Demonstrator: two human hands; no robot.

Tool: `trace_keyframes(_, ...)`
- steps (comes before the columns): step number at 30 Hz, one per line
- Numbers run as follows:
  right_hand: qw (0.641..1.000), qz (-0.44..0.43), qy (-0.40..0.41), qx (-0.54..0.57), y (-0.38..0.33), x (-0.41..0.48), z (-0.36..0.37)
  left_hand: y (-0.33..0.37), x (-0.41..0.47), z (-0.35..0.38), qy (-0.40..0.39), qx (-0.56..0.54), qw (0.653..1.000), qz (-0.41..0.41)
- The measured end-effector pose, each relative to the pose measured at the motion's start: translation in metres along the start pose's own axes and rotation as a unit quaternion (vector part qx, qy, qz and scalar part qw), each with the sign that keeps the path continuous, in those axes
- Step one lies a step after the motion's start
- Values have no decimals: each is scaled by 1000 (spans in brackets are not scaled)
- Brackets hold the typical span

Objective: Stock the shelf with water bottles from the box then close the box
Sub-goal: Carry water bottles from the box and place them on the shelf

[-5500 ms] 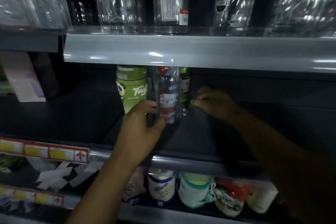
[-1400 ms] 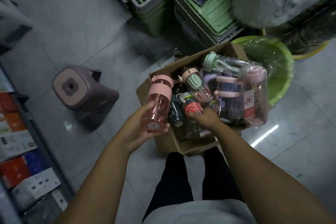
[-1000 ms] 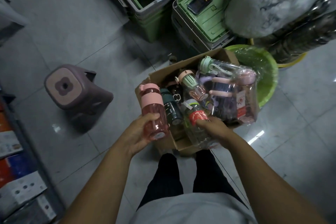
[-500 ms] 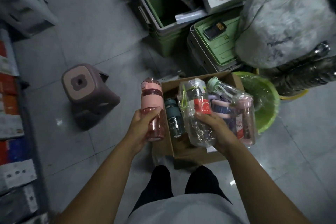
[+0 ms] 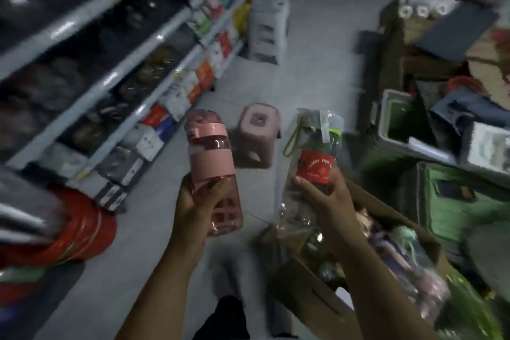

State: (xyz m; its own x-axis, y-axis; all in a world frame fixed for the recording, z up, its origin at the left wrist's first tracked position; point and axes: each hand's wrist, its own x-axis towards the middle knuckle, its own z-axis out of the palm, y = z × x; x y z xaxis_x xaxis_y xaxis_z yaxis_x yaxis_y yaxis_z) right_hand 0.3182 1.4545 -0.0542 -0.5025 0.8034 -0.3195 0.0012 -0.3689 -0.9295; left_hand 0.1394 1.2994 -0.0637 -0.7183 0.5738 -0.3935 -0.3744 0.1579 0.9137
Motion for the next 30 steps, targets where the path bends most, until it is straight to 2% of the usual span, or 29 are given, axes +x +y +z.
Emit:
trace_keyframes(5, 987, -67, -138, -38, -16, -27, 129, 44, -61, -119, 133, -47, 982, 125)
trace_keyframes(10, 956, -92, -267, -78, 8, -94, 282, 54, -125, -268, 229, -93, 950, 189)
trace_keyframes(15, 926, -120, -346, -90, 54, -194, 440, 49, -197, -435, 341, -100, 910, 215)
trace_keyframes(18, 895, -119, -417, -106, 74, -250, 525, 58, -241, -517, 404, -94, 881, 227)
trace_keyframes(24, 838, -115, -522, -111, 106, -335, 681, 72, -297, -655, 494, -103, 822, 262)
trace_keyframes(30, 785, -93, -604, -102, 144, -380, 827, 81, -310, -771, 565, -106, 770, 277)
